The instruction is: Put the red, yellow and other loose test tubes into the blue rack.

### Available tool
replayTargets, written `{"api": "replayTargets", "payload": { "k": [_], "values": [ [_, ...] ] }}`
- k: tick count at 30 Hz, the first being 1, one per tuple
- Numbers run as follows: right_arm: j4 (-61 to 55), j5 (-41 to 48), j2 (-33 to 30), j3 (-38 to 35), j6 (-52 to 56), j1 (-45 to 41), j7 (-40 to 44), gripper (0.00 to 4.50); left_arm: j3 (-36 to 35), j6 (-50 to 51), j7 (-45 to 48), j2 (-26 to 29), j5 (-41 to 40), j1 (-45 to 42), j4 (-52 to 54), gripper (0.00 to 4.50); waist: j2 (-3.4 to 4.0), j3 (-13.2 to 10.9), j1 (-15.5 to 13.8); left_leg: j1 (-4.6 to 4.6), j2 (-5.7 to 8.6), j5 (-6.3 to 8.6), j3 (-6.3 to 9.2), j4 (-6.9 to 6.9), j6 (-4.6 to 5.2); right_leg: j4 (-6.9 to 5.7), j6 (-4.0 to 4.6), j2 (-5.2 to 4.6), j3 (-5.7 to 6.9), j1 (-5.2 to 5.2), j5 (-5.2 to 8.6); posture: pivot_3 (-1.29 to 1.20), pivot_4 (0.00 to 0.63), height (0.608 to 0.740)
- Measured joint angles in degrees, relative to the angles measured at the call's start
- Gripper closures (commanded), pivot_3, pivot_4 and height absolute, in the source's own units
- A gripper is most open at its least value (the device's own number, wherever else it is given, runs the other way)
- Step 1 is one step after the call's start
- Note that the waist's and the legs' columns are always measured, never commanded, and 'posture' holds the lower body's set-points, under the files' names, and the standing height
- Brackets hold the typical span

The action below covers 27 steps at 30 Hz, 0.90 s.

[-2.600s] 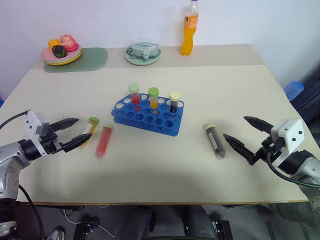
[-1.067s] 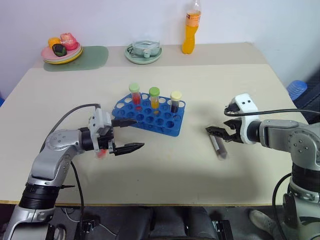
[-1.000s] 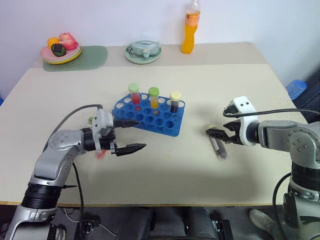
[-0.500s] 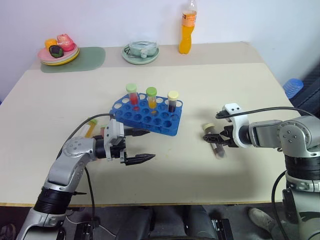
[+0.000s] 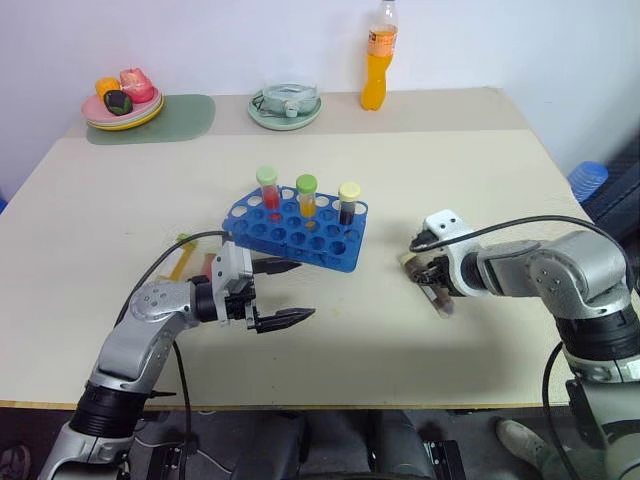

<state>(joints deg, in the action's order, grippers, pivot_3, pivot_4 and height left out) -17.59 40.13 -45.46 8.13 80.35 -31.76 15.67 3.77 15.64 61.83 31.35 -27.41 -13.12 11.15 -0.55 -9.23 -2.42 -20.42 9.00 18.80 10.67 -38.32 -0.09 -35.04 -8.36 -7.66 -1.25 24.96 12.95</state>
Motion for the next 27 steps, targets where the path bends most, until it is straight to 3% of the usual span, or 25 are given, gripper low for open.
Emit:
{"api": "replayTargets", "payload": {
  "k": [4, 7, 15, 20, 27],
  "values": [
    [-6.63, -1.96, -4.44, -3.16, -16.47, 7.43, 11.82, 3.66, -0.33, 0.12, -2.29, -1.14, 0.00, -0.77, -0.40, 0.00, 0.11, -0.07, 0.65, 0.03, -0.07, 0.00, -0.16, 0.05, 0.00, -0.07, -0.02, 0.03, -0.03, 0.14, -0.01, 0.00, 0.150, 0.740],
    [-10.77, -1.05, -3.34, -8.26, -26.22, 9.65, 18.75, 3.66, -1.18, -0.32, -3.63, -2.13, -0.05, -0.76, -1.93, 0.00, 0.10, -0.07, 0.97, 0.03, -0.20, -0.01, -0.19, 0.10, -0.02, -0.06, -0.01, 0.14, -0.02, 0.17, -0.01, 0.00, 0.150, 0.740],
    [-6.85, -11.74, 16.31, -6.35, -55.24, 8.80, 19.09, 3.66, -5.43, -4.58, -6.94, -4.49, 0.48, -2.32, -9.21, 0.00, 0.07, -0.06, 1.61, 0.00, -0.20, -0.02, -0.19, 0.10, -0.04, -0.06, 0.04, 0.15, -0.02, 0.22, -0.04, 0.00, 0.150, 0.740],
    [5.59, -20.02, 28.97, -2.62, -70.04, 8.48, 15.91, 3.66, -7.78, -8.50, -6.47, -3.17, 0.92, -0.98, -12.31, 0.00, 0.09, -0.06, 2.13, 0.03, -0.26, -0.04, -0.25, 0.17, -0.08, -0.13, 0.11, 0.21, -0.02, 0.34, -0.07, 0.00, 0.150, 0.740],
    [18.69, -25.93, 38.90, 0.52, -83.86, 7.68, 15.03, 3.66, -12.35, -11.20, -7.02, -1.97, 1.08, -0.55, -15.86, 0.00, 0.12, -0.07, 2.20, 0.01, -0.27, -0.06, -0.25, 0.17, -0.11, -0.15, 0.17, 0.25, -0.02, 0.38, -0.11, 0.00, 0.150, 0.740]
  ]
}}
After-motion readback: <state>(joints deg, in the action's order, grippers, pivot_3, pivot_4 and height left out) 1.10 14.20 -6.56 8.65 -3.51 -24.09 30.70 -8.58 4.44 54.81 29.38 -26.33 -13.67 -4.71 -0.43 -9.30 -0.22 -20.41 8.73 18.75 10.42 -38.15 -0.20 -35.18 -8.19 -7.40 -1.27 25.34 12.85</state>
